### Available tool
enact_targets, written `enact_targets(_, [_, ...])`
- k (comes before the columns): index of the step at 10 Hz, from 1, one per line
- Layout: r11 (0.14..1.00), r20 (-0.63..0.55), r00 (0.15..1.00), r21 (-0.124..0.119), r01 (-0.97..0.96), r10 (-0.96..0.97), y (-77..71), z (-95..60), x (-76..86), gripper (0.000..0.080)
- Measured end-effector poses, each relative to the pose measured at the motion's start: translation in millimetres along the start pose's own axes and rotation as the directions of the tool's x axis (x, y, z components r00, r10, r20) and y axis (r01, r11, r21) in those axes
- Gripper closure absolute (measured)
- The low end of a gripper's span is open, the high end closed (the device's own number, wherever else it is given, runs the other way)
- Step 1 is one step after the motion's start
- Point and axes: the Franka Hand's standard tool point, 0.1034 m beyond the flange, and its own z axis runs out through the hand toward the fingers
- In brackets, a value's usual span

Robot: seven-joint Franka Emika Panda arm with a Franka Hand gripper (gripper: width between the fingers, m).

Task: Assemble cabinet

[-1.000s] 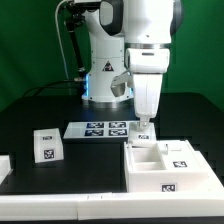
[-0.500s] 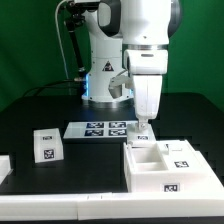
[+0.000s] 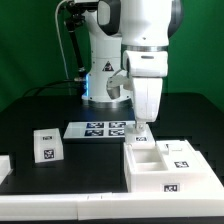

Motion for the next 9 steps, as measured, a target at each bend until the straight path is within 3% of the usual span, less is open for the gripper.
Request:
enact_targets(5, [1.000, -0.002, 1.000, -0.010, 0.024, -0.024, 28.0, 0.3, -1.0, 0.0731])
enact_targets(9, [0.994, -0.012, 0.995, -0.048, 0.094, -0.095, 59.7, -1.0, -0.4, 0.0731])
